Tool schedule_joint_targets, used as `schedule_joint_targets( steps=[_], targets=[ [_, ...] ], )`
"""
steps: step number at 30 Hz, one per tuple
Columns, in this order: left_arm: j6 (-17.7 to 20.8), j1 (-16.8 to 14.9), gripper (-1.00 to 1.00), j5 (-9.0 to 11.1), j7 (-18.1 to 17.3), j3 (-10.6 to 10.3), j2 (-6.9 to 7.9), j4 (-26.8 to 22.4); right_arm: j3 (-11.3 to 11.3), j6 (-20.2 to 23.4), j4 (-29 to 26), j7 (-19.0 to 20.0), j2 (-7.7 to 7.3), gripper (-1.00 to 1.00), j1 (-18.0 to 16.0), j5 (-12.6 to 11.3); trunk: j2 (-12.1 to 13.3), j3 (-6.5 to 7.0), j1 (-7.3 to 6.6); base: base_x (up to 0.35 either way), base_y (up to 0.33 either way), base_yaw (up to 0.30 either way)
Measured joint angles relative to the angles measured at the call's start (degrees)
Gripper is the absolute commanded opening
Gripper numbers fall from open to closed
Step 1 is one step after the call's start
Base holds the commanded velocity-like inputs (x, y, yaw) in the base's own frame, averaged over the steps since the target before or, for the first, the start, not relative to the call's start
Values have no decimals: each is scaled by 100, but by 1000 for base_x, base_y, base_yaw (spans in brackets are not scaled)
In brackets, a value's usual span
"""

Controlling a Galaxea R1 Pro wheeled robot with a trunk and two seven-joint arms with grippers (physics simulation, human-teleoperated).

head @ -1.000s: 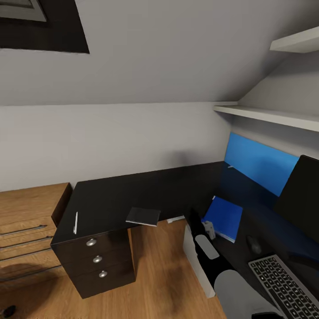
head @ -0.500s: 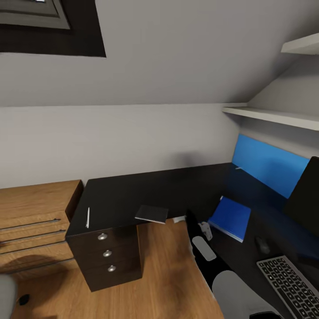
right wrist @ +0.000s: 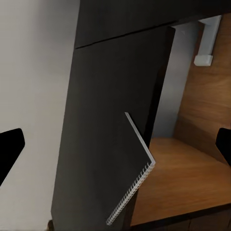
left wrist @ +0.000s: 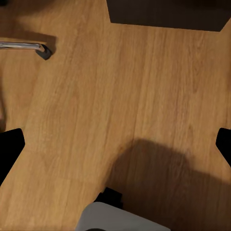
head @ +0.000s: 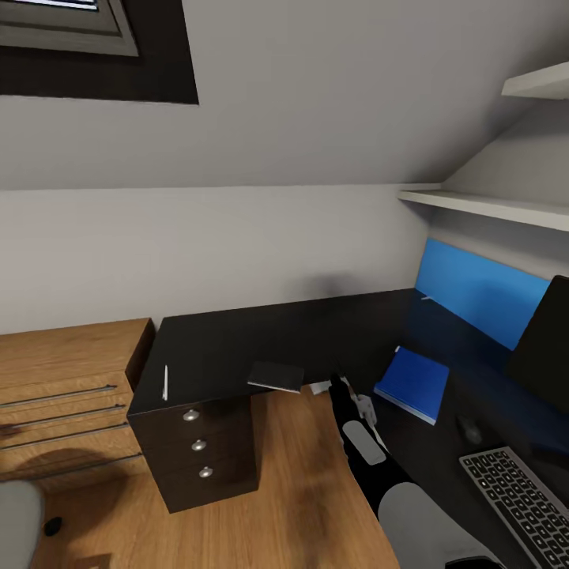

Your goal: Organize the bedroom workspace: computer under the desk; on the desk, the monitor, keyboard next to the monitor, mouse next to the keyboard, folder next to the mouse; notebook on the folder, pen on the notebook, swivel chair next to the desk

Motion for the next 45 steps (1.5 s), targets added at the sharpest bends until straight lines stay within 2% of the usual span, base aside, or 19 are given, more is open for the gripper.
schedule_joint_targets(
  steps=[9,22,28,32,33,36,45],
  targets=[
    [-1,0,100,0,0,-1,0,-1,-5,-42,18,14,0,100,0,-11,0,25,1,-32,0,68],
    [3,0,100,4,8,21,8,0,-7,-43,12,17,0,100,0,-11,0,100,3,-272,-6,140],
    [-5,0,100,4,9,25,16,-36,1,-37,2,20,0,100,1,-11,0,107,1,-89,-7,27],
    [-12,0,100,6,8,28,23,-218,2,-22,1,20,0,100,0,-6,0,108,0,-20,-2,6],
    [-7,-2,100,9,11,49,30,-489,2,-10,1,21,0,100,0,-3,0,108,0,-6,0,2],
    [-3,0,100,25,13,80,33,-642,3,-4,1,21,0,100,1,-2,0,108,0,-4,0,1],
    [-3,0,100,37,13,188,33,-805,-8,26,17,14,0,100,1,16,-359,-53,197,0,0,0]
  ],
)
